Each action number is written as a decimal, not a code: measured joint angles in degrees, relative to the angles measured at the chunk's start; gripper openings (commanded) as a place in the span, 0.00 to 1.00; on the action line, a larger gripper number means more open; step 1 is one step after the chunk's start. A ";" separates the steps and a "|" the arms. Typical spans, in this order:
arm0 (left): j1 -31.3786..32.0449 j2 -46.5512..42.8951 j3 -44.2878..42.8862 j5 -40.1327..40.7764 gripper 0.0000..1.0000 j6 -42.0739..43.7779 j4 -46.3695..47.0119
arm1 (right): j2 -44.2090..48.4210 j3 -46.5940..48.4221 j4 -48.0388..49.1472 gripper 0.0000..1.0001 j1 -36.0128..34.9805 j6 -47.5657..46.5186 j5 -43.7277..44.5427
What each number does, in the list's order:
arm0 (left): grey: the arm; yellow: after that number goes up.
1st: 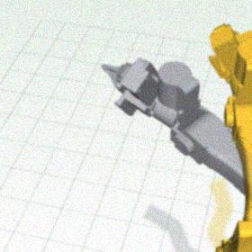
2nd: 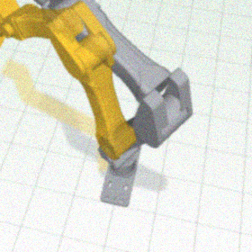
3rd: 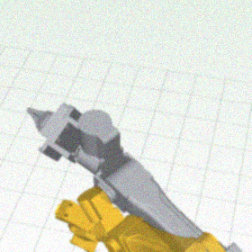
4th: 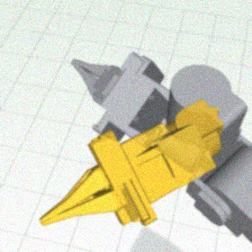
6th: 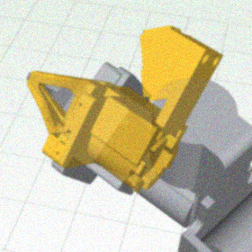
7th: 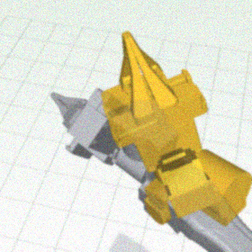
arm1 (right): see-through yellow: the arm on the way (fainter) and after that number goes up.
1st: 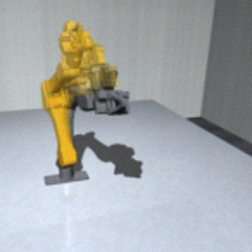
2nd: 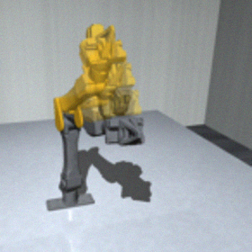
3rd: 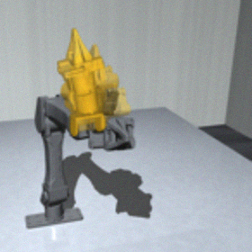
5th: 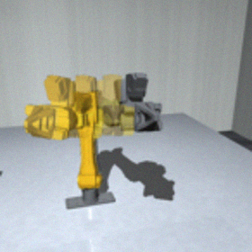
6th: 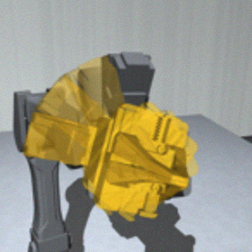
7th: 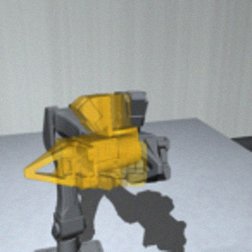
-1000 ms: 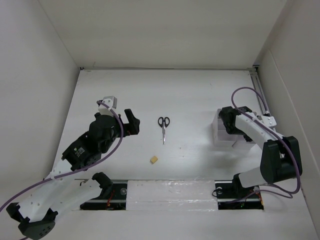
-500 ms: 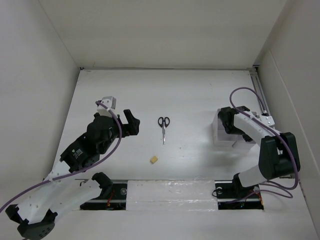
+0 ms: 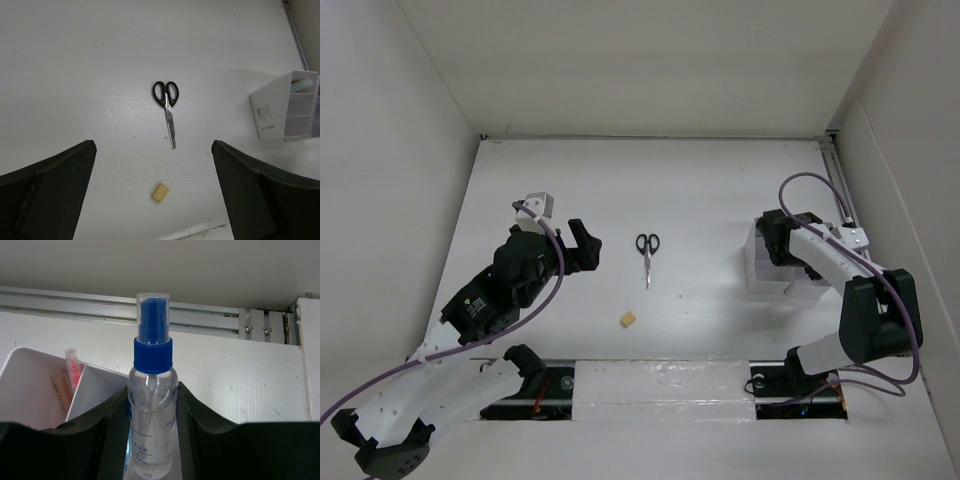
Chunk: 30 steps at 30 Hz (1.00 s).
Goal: Sort the stationery into containers
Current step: Place the stationery in the storage box.
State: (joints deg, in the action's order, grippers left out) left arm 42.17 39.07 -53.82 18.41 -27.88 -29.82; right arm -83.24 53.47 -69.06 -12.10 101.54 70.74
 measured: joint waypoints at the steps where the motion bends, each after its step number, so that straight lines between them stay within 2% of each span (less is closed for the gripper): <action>1: 0.00 0.00 0.02 -0.02 1.00 0.00 0.00 | 0.00 0.00 0.20 0.03 0.00 -0.17 0.00; 12: 0.00 0.00 0.24 -0.39 1.00 0.24 0.00 | 0.07 -1.22 2.34 0.05 -0.59 -2.36 -0.11; 14: 0.00 0.00 0.24 -0.42 1.00 0.39 0.00 | 0.07 -1.73 2.73 0.10 -0.79 -2.43 -0.17; 18: 0.00 0.00 0.24 -0.44 1.00 0.44 0.02 | 0.07 -2.01 3.08 0.13 -1.57 -2.29 -0.37; 30: 0.00 -0.24 0.24 -0.46 1.00 0.46 0.04 | -0.66 -2.86 2.91 0.19 -3.23 -0.28 -0.68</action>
State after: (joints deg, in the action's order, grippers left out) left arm 42.17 38.83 -53.58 17.96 -27.42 -29.78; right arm -83.90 50.61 -66.15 -15.33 101.25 70.06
